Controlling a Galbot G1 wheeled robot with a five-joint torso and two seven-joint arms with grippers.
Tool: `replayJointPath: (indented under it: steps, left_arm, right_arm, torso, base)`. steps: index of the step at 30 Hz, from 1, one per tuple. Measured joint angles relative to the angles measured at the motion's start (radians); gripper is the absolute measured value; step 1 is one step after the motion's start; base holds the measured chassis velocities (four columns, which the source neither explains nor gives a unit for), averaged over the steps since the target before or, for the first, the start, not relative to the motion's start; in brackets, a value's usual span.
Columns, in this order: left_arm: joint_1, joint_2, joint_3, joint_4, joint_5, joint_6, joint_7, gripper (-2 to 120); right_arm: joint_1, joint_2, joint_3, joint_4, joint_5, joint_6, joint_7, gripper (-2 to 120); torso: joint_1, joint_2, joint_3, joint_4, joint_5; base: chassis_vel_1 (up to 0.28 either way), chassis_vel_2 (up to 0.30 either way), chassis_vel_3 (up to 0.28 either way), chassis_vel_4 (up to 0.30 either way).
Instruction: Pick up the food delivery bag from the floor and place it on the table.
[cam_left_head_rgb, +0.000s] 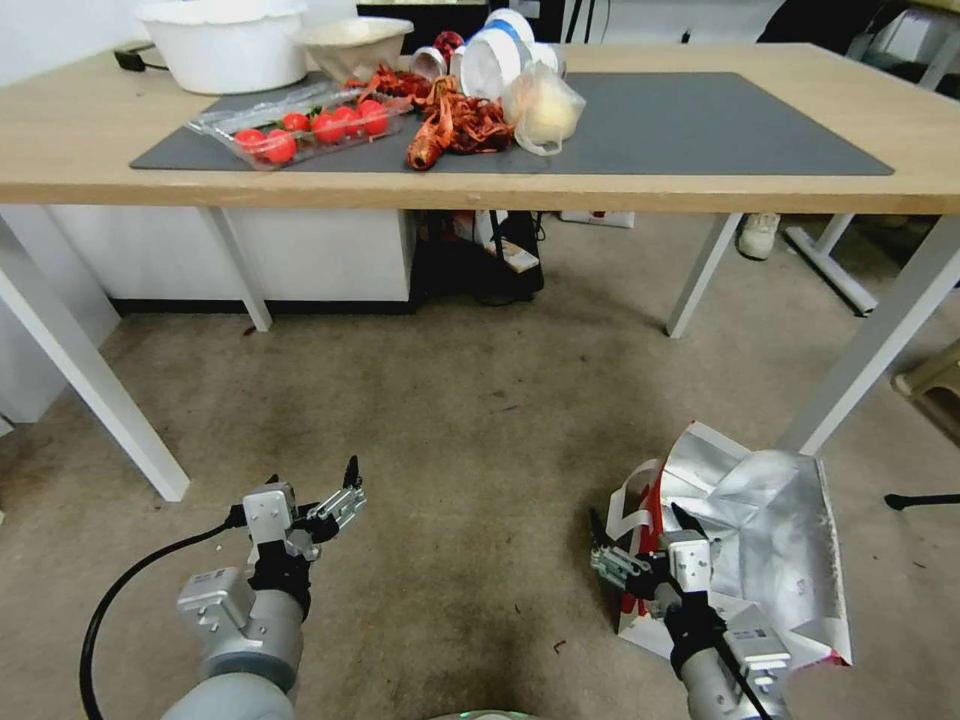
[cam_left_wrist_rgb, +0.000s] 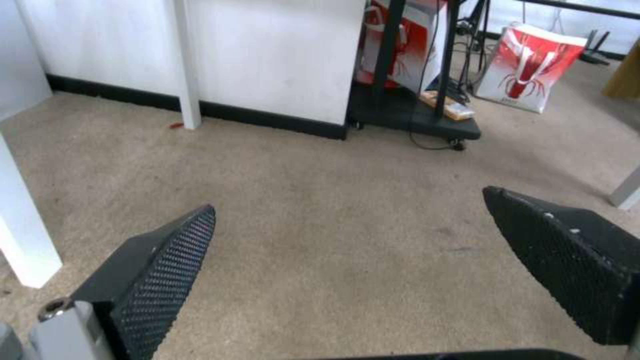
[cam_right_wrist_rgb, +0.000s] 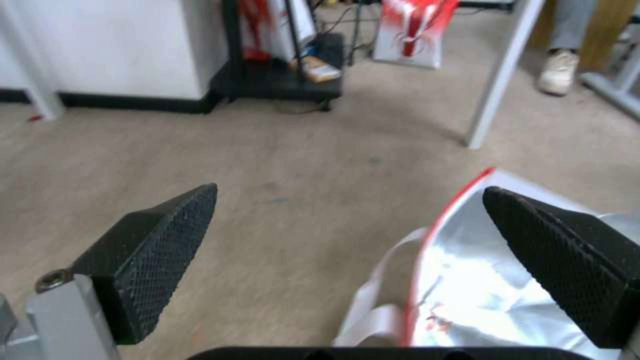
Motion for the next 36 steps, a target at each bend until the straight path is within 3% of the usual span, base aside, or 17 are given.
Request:
replayJointPath:
  steps: [4,7,8,10,14,16,25,36]
  left_arm:
    - [0.002,0.001,0.001,0.0,0.001,-0.004,0.004,100]
    - [0.006,0.001,0.004,0.001,0.004,-0.008,0.007,100]
    - [0.006,0.001,0.004,0.001,0.004,-0.008,0.007,100]
    - [0.006,0.001,0.005,0.001,0.009,-0.009,0.009,100]
    - [0.006,0.002,0.005,0.002,0.011,-0.01,0.011,100]
    - [0.007,0.002,0.004,0.004,0.012,-0.014,0.011,100]
    - [0.013,0.001,0.004,0.008,0.014,-0.027,0.011,100]
    - [0.012,0.005,-0.006,0.012,0.004,-0.023,0.009,100]
  right_arm:
    - [0.029,-0.03,0.075,0.001,0.071,-0.02,0.003,100]
    - [0.069,-0.101,0.219,-0.001,0.188,-0.056,0.002,100]
    - [0.069,-0.101,0.219,-0.001,0.188,-0.056,0.002,100]
    - [0.107,-0.201,0.356,-0.05,0.269,-0.079,0.0,100]
    - [0.129,-0.269,0.415,-0.105,0.311,-0.085,-0.005,100]
    - [0.169,-0.352,0.463,-0.2,0.387,-0.112,-0.006,100]
    - [0.289,-0.484,0.458,-0.461,0.393,-0.127,-0.035,100]
    - [0.418,-0.538,0.359,-0.645,0.358,-0.144,-0.056,100]
  torso:
    - [0.0,0.001,0.0,0.0,0.0001]
    - [0.0,0.002,0.0,0.0,0.0002]
    - [0.0,0.002,0.0,0.0,0.0002]
    - [0.001,0.002,0.0,0.0,0.0005]
    - [0.001,0.003,0.0,0.0,0.0001]
    - [0.001,0.003,0.0,0.0001,0.0004]
    - [0.001,0.004,0.0,0.0,0.0003]
    - [0.001,0.005,0.0,0.0001,0.0]
  base:
    - [0.0,0.0,0.0,0.0]
    - [0.0,0.0,0.0,0.0]
    - [0.0,0.0,0.0,0.0]
    - [0.0,0.0,0.0,0.0]
    - [0.0,0.0,0.0,0.0]
    - [0.0,0.0,0.0,0.0]
    - [0.0,0.0,0.0,0.0]
    - [0.0,0.0,0.0,0.0]
